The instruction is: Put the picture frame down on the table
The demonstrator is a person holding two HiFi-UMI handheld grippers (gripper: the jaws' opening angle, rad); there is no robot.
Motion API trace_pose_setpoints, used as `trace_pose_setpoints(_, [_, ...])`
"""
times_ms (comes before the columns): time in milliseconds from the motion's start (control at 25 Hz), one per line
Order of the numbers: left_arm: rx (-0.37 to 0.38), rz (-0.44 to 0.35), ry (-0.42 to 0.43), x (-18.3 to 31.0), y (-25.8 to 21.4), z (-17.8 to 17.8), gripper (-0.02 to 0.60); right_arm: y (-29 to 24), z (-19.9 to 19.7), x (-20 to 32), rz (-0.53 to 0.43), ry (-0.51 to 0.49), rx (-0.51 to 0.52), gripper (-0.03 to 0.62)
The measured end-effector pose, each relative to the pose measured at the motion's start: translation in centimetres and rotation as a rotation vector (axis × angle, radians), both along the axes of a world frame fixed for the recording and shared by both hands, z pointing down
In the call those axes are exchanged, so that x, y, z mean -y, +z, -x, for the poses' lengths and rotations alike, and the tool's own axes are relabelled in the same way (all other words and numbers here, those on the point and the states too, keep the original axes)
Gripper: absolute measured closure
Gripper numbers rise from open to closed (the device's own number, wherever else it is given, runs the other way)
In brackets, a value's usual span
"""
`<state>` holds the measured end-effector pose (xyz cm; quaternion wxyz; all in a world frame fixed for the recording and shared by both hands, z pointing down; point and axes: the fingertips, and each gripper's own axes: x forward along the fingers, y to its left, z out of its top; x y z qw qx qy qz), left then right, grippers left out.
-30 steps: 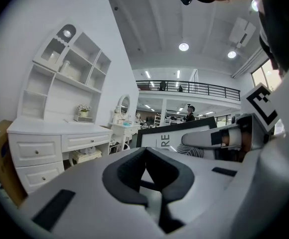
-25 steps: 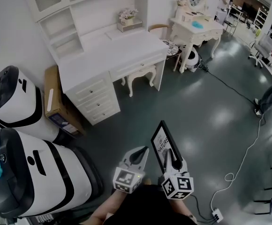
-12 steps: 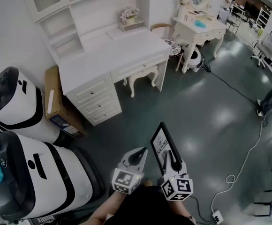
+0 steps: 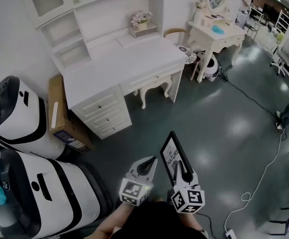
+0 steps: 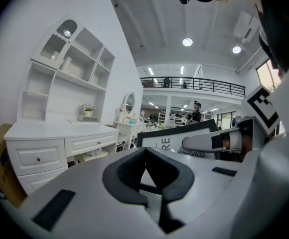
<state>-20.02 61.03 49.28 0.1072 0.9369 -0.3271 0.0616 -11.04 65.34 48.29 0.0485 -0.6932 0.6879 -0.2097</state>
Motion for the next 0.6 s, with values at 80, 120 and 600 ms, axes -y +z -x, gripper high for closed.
trace_pose_setpoints(80, [0.000, -0.004, -0.002, 1.4, -0.2, 0.0, 0.570, -0.1, -0.1, 1.3, -0.002, -0.002, -0.002, 0.580])
trace_pose_setpoints(120, [-0.001, -0.006, -0.002, 2.0, -0.3, -0.1, 0.569, -0.2, -0.1, 1.9, -0.002, -0.004, -0.003, 0.580])
trace_pose_setpoints(600, [-0.013, -0.018, 0.023, 9.2, -1.3, -1.0, 0.569, -0.7, -0.9, 8.7, 0.005, 0.014, -0.017, 0.580])
